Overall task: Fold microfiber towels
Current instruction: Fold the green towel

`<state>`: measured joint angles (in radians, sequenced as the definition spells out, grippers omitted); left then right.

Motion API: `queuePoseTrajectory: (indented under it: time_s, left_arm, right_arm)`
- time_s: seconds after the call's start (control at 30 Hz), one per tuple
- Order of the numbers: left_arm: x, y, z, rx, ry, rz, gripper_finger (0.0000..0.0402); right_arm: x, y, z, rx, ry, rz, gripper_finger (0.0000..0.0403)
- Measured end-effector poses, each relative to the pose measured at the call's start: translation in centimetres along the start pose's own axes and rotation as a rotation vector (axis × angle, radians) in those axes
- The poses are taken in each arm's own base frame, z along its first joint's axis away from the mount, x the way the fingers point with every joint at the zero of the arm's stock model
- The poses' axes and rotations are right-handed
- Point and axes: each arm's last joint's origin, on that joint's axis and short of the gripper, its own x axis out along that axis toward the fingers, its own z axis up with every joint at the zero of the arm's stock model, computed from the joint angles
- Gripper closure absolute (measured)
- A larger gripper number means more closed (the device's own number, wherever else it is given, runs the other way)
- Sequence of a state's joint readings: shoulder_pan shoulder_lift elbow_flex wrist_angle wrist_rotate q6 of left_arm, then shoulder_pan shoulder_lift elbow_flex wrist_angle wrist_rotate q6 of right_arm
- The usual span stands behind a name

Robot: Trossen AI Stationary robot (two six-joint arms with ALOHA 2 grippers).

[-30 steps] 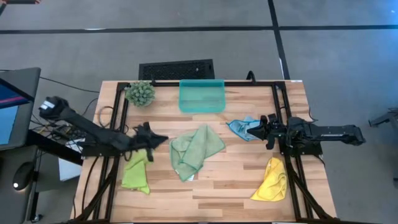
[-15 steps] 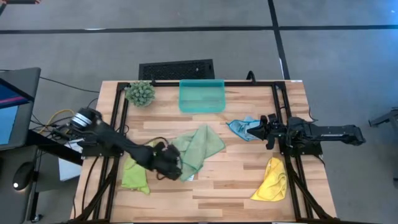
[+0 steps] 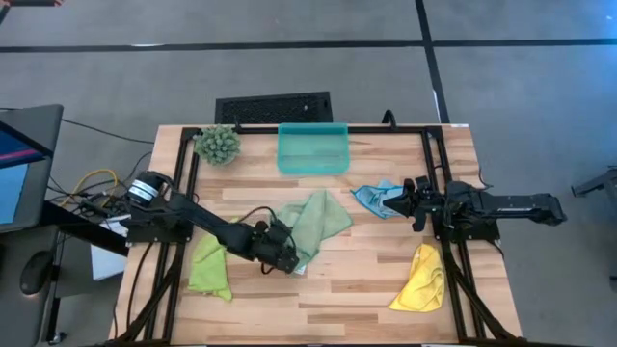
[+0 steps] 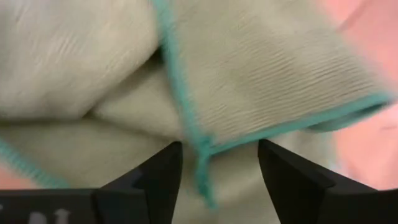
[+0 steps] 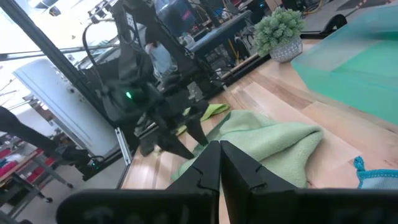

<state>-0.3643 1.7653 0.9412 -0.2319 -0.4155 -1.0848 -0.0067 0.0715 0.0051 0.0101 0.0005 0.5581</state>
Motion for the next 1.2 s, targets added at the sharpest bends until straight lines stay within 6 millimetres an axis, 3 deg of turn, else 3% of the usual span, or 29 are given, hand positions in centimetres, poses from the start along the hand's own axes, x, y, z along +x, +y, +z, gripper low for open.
queuePoseTrajectory:
  time_s: [0.2,0.5,0.67,0.87,1.03,1.2]
  left_arm:
    - [-1.9,0.1,1.0,-0.005,-0.035,-0.006,0.0223]
    - [0.8,1.1,-0.3,-0.059,0.034,-0.054,0.0257]
    - [0.1,2.6,-0.4,-0.09,0.06,0.082,0.0264]
    - [-1.1,3.0,0.6,-0.083,0.084,0.082,0.0264]
    - [0.0,3.0,0.9,-0.067,0.061,0.021,0.0264]
    - [1.8,3.6,0.0,-0.123,0.024,-0.109,0.0266]
  right_arm:
    - [0.0,0.0,0.0,0.0,0.0,0.0,0.0369]
    - [0.0,0.0,0.0,0.0,-0.001,0.0,0.0369]
    - [0.0,0.0,0.0,0.0,0.001,-0.001,0.0369]
    - [0.1,-0.1,-0.1,0.0,0.014,-0.009,0.0369]
    - [0.1,-0.1,-0.1,0.0,0.015,-0.009,0.0369]
    - [0.1,-0.1,-0.1,0.0,0.016,-0.01,0.0369]
